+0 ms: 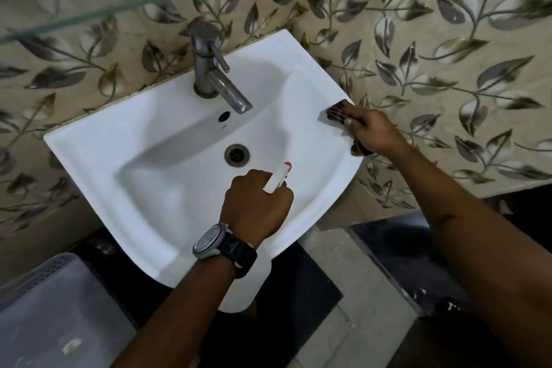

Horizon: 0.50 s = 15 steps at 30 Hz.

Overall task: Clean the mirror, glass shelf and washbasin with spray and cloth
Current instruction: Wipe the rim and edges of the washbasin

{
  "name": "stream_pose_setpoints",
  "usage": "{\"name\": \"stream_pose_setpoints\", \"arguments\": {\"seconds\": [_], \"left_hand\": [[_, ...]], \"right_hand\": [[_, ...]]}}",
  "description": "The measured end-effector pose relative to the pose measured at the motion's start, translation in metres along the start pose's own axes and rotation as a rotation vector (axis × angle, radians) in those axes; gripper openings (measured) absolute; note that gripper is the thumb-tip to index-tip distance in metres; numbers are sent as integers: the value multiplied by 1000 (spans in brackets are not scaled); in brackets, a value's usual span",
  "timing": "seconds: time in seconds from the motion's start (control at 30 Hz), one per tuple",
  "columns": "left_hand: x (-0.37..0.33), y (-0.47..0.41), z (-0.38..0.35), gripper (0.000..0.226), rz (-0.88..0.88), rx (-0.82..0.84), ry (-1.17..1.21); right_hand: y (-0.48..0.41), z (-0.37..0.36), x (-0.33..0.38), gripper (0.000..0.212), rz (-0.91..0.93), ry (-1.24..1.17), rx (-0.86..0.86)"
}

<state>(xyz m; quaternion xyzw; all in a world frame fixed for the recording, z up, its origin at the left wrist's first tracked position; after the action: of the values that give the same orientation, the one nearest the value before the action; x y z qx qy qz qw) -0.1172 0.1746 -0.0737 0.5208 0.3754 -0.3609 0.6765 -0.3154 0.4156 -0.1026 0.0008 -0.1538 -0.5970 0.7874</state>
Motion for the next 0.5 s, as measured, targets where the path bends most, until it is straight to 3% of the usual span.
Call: {"name": "stream_pose_setpoints", "arguments": {"seconds": [0.23,0.37,0.5], "left_hand": [[-2,8,4,43,-12,-10,-21],[-14,10,-6,41,-10,-49,-8],[-21,12,-16,37,29,-75,14]], "right_hand": [[61,19,-6,35,-353,-702,-431],[83,29,-10,33,-412,-874,-465],[93,34,-11,34,-403,-882,-463]]}}
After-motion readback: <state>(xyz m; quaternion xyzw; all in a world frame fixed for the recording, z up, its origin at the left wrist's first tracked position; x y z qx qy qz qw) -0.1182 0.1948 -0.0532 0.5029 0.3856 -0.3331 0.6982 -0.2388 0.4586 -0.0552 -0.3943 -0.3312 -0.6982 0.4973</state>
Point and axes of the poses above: each hand's wrist, its own y-axis away from the middle knuckle, its own z-axis out of the back of the hand, x = y × z, the point moved 2 cm from there along -y, towards the middle knuckle, and after that the axes turned 12 degrees about y, right-handed, at the moved point
